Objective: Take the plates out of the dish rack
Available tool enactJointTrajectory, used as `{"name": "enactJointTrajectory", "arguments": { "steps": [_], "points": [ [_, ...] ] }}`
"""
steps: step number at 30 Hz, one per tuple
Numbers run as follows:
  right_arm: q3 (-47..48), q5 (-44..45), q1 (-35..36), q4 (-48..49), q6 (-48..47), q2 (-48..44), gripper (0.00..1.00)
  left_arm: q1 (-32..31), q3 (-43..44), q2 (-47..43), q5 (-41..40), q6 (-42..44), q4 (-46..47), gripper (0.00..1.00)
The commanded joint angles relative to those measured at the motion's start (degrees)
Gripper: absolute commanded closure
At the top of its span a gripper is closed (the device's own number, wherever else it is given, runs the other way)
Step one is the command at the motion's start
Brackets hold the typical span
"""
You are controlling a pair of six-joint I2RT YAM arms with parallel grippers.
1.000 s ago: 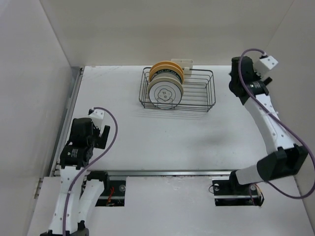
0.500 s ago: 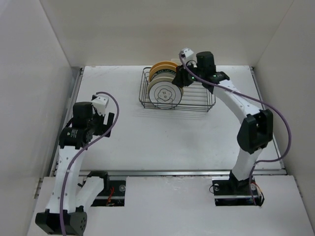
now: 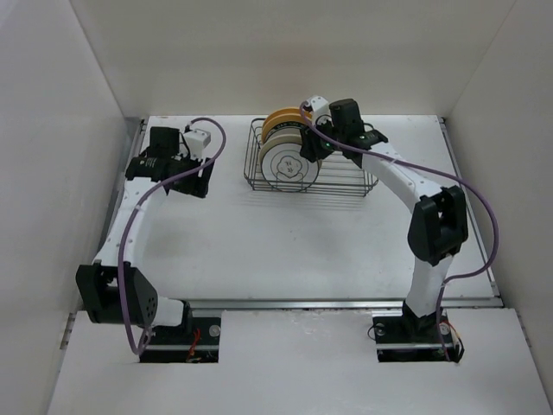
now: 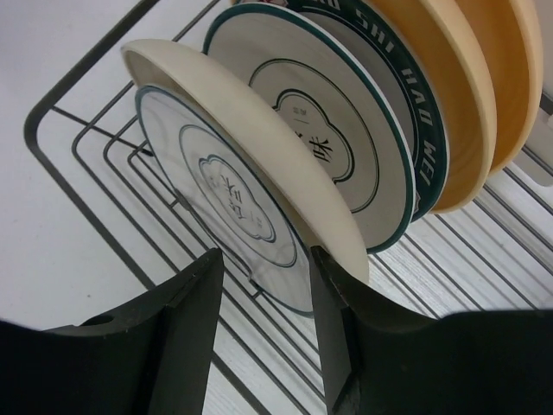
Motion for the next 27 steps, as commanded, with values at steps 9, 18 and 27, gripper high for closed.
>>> {"name": "enactJointTrajectory", "arguments": {
  "steps": [9,18,27],
  "points": [
    [3.7,11.7,0.9,3.6,0.6,5.0,0.48,-1.1,3.5,1.7,2.2,1.4,1.3,0.34],
    [4.3,13.6,1.4,4.3,-3.4,6.4,0.93,-1.1,1.2,-2.2,-0.2,1.4,0.8,0.34],
    [-0.3,23.4,5.6,6.2,-8.6,-2.9,1.0,-1.1,-2.5,-6.7,-0.7,1.4,0.3,0.31]
  ]
}}
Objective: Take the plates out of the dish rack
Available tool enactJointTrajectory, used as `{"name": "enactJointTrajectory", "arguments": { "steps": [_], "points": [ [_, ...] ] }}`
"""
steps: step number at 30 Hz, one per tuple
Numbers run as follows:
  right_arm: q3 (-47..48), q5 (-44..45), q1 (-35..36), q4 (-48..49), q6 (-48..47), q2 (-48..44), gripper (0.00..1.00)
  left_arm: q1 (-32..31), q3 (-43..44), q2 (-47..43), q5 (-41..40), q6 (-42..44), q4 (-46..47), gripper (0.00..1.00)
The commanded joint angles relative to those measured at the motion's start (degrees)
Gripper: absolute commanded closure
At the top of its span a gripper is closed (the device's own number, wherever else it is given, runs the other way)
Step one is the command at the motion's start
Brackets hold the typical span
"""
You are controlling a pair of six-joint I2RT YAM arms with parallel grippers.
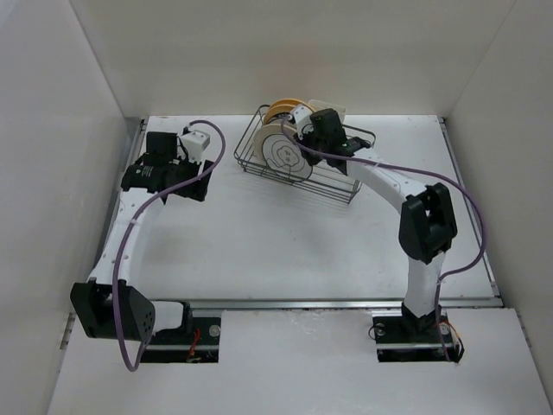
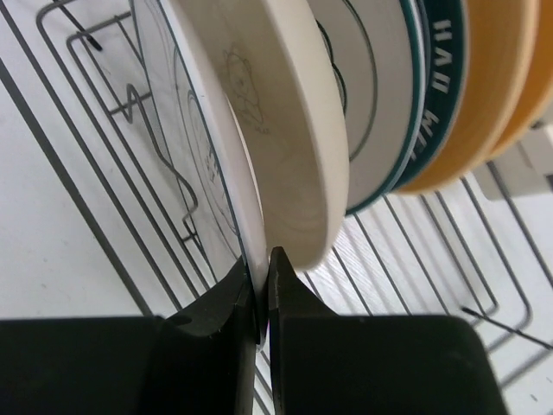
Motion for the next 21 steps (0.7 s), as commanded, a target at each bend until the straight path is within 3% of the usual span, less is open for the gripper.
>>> {"name": "enactJointTrajectory", "arguments": {
  "steps": [1,6,12,15,17,21],
  "points": [
    [-1.1,9.4,1.0,5.0,-2.5,-7.4,1.0,-0.1,-2.6,-3.5,-0.1,0.7,-0.3,0.3],
    [-3.8,15.0,3.7,7.1,-4.8,-12.1,1.0,-0.1,-5.0,-6.8,-0.1,0.7,0.3,0.29],
    [-4.9,11.9,5.9,7.6,-4.3,-19.7,1.0,-0.1,-5.7,-8.6,-0.1,-1.2,0.3,0.26],
    [-5.4,2.9,5.9,3.2,-1.1,-20.7,1.0,-0.1,-3.7,-8.1,0.4,-5.0,-0.8,0.24],
    [-7.0,-9.2,5.9,-1.0,-1.1,-20.0,1.0,-0.1,-0.7,-4.4,1.6,-6.6,-3.5,0.24],
    [-12.3,-22.0,5.9,-1.3,2.3,-16.5,1.0,1.7,12.4,6.1,7.6,-10.8,-8.7,0.27]
  ]
}}
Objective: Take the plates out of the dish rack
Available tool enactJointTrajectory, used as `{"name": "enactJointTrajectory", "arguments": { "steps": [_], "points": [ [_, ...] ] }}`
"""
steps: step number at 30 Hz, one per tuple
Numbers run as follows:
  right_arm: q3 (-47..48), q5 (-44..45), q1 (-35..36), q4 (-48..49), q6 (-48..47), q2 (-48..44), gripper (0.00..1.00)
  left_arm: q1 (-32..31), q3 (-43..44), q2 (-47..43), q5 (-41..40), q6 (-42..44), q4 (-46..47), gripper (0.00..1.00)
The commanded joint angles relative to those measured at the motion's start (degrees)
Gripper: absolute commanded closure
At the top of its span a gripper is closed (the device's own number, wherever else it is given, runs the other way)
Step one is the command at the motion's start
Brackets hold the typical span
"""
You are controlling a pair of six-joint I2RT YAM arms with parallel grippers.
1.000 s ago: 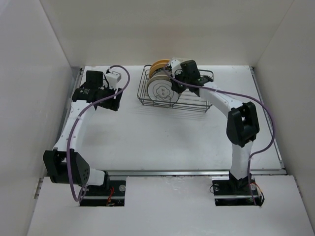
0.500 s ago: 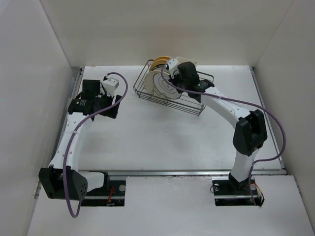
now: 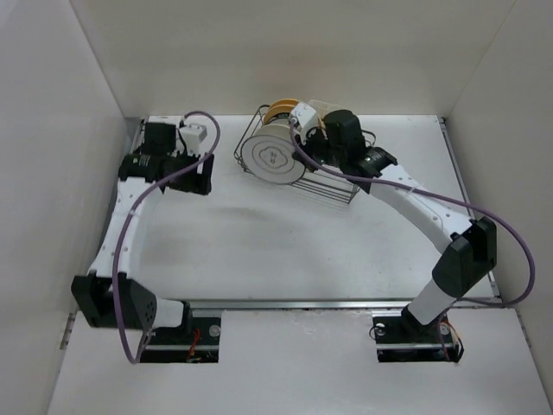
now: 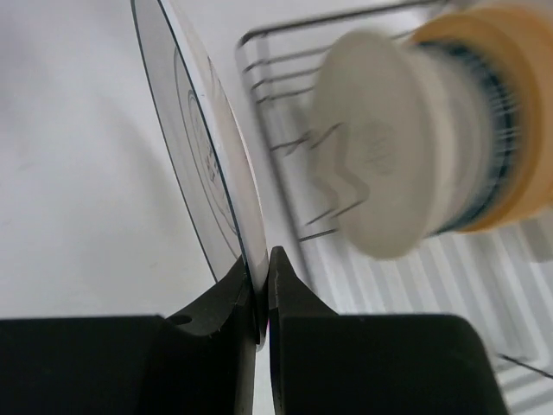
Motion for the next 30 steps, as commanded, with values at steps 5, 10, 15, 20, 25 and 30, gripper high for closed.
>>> {"name": "enactJointTrajectory", "arguments": {
  "steps": [5,10,15,20,25,30],
  "points": [
    [-6.4,-24.3,0.4,0.0,10.1,7.6,1.0,1.7,31.6,26.2,13.6,-9.1,-7.4,0.44],
    [-10.0,-26.3,-0.1,0.8,10.6,11.9,1.0,-0.3,41.1,38.9,14.3,-13.5,-3.7,0.44],
    [-10.5,-28.5,-0.6,1.9,12.4,16.3,1.0,-3.6,41.0,44.7,7.8,-14.0,3.6,0.44],
    [-10.0,-26.5,-0.6,1.9,13.8,19.8,0.84,-5.5,40.5,49.1,3.4,-14.0,6.1,0.44],
    [-11.0,-24.1,-0.6,1.9,13.8,21.2,0.65,-6.6,40.5,51.3,1.9,-14.0,6.9,0.79],
    [-11.0,-21.4,-0.6,1.4,13.8,18.8,0.54,-6.6,37.3,51.3,1.3,-15.3,6.9,1.0]
  ]
}}
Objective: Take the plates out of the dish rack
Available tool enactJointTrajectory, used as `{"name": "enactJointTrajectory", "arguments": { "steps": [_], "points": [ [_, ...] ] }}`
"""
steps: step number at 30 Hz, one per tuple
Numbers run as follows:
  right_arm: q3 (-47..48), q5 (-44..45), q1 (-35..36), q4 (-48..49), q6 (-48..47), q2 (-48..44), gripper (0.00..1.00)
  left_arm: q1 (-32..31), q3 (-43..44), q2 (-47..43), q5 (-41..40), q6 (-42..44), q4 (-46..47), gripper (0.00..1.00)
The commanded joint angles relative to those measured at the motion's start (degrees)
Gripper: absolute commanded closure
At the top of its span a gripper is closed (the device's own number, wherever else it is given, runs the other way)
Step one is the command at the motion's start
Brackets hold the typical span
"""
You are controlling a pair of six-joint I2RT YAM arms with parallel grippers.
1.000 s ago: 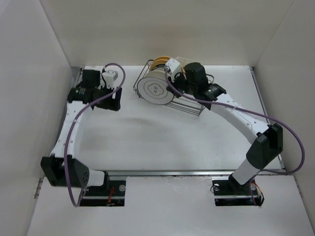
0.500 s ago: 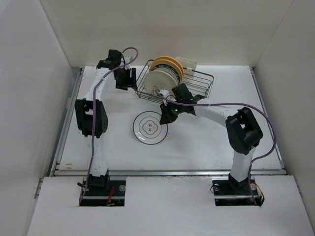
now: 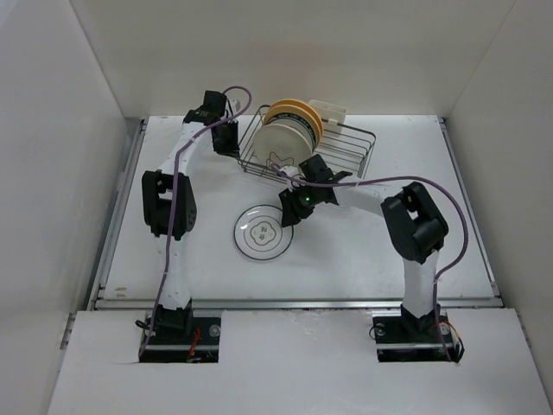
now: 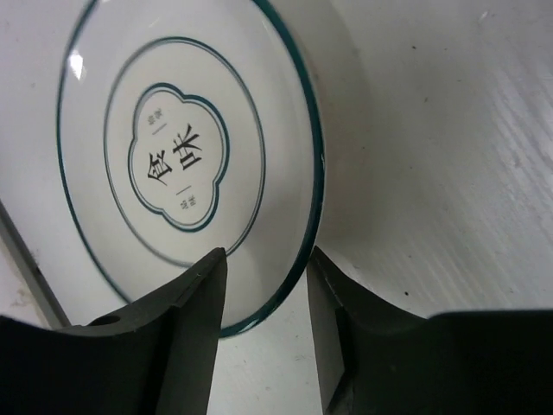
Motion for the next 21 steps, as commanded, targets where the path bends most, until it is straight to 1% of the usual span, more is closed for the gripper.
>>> {"name": "enactJointTrajectory", "arguments": {
  "steps": [1,6,9,10,13,14,18,19,20,21],
  "points": [
    [0.3,2.4,0.1,1.8,-0.6,-4.2,0.52,-0.4,-1.9,0.2,0.1,0.5,-0.3,1.0],
    [0.3,4.1,0.1,1.3,-0.6,-7.5,0.48,-0.4,-3.1,-0.3,1.4,-1.7,-0.3,1.0],
    [0.3,5.4,-0.6,1.3,-0.1,-10.3,0.41,-1.0,-4.4,-1.6,0.9,-3.2,-0.8,1.0],
    [0.3,5.4,-0.6,1.3,-0.1,-11.1,0.31,-1.5,-6.0,-2.8,-0.6,-4.6,-1.4,1.0],
    [0.3,4.0,-1.8,1.3,-0.1,-15.1,0.29,-2.8,-9.1,-4.4,-2.0,-7.0,-4.0,1.0],
    [1.1,3.5,-2.4,1.3,-0.1,-16.0,0.24,-2.8,-10.0,-5.2,-1.3,-9.7,-4.5,1.0],
    [5.1,2.3,-5.2,1.3,-0.1,-19.7,0.24,-2.8,-13.0,-6.3,3.9,-15.0,-6.8,1.0],
    [5.8,2.3,-5.8,1.3,-0.1,-20.4,0.24,-2.8,-13.6,-6.3,5.4,-17.5,-6.8,1.0],
    [6.6,3.2,-6.5,1.8,0.5,-20.4,0.24,-2.8,-15.1,-6.3,8.6,-18.7,-6.8,1.0],
    [7.7,4.3,-8.0,3.0,0.5,-20.4,0.24,-2.8,-15.9,-6.9,10.2,-19.8,-6.8,1.0]
  ]
}}
